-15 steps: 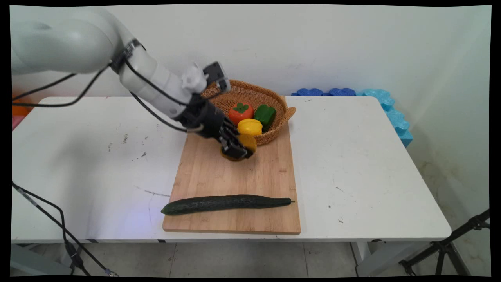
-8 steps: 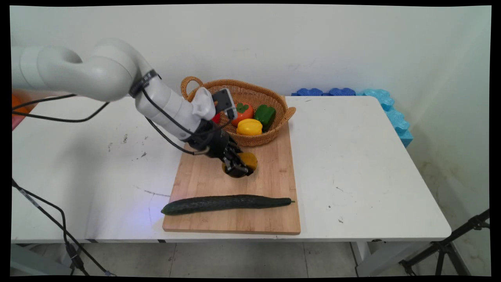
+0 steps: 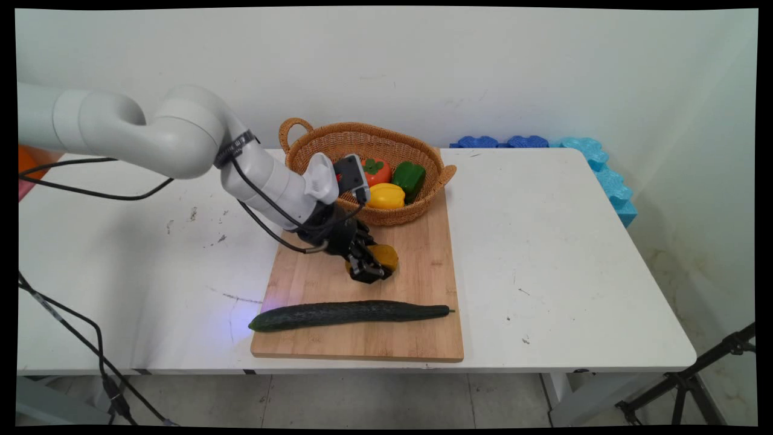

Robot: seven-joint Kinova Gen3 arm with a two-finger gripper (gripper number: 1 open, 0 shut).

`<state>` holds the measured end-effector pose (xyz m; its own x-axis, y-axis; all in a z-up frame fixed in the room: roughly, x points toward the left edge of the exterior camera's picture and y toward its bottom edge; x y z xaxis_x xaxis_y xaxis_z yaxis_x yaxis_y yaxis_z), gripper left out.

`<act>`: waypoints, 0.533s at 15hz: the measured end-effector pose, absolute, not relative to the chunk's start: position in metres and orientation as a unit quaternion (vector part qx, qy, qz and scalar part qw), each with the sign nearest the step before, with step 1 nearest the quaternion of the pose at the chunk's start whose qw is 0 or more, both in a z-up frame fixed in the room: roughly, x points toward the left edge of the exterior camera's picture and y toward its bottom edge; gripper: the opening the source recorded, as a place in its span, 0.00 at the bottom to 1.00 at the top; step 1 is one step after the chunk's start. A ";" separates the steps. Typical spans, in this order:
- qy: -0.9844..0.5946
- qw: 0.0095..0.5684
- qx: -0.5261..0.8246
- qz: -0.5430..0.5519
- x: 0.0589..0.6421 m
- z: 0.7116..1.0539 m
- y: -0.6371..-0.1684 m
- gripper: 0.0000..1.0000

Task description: Place the picked object on the cutting board

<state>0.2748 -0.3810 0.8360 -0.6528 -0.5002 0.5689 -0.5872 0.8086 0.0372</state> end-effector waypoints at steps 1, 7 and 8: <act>-0.906 0.289 0.299 0.077 0.274 0.833 -0.381 0.00; -0.906 0.290 0.295 0.083 0.271 0.823 -0.383 0.00; -0.906 0.291 0.295 0.084 0.271 0.822 -0.383 0.00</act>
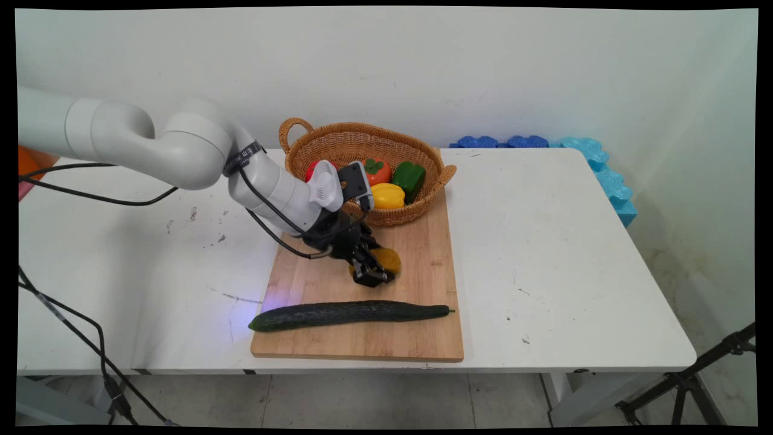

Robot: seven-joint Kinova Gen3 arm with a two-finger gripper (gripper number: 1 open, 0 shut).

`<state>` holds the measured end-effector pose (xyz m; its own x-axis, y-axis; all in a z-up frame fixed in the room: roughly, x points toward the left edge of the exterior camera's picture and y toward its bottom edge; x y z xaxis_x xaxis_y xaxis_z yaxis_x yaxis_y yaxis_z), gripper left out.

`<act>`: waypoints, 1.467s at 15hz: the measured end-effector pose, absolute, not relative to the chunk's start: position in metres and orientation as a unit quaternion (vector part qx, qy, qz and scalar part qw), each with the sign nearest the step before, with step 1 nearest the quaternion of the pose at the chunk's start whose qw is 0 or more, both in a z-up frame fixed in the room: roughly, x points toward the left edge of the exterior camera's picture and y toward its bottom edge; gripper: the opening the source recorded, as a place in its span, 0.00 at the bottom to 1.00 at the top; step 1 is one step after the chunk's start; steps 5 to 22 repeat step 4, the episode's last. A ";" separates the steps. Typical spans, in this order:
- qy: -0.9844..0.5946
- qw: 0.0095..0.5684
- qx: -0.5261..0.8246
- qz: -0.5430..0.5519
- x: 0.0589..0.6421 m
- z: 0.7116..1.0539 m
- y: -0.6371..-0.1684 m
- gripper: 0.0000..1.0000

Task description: Place the picked object on the cutting board

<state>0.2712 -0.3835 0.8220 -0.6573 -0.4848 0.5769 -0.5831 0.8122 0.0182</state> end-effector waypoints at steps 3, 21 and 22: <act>-0.905 0.297 0.292 0.087 0.270 0.824 -0.384 1.00; -0.904 0.300 0.292 0.087 0.270 0.826 -0.384 1.00; -0.904 0.300 0.292 0.087 0.270 0.826 -0.384 1.00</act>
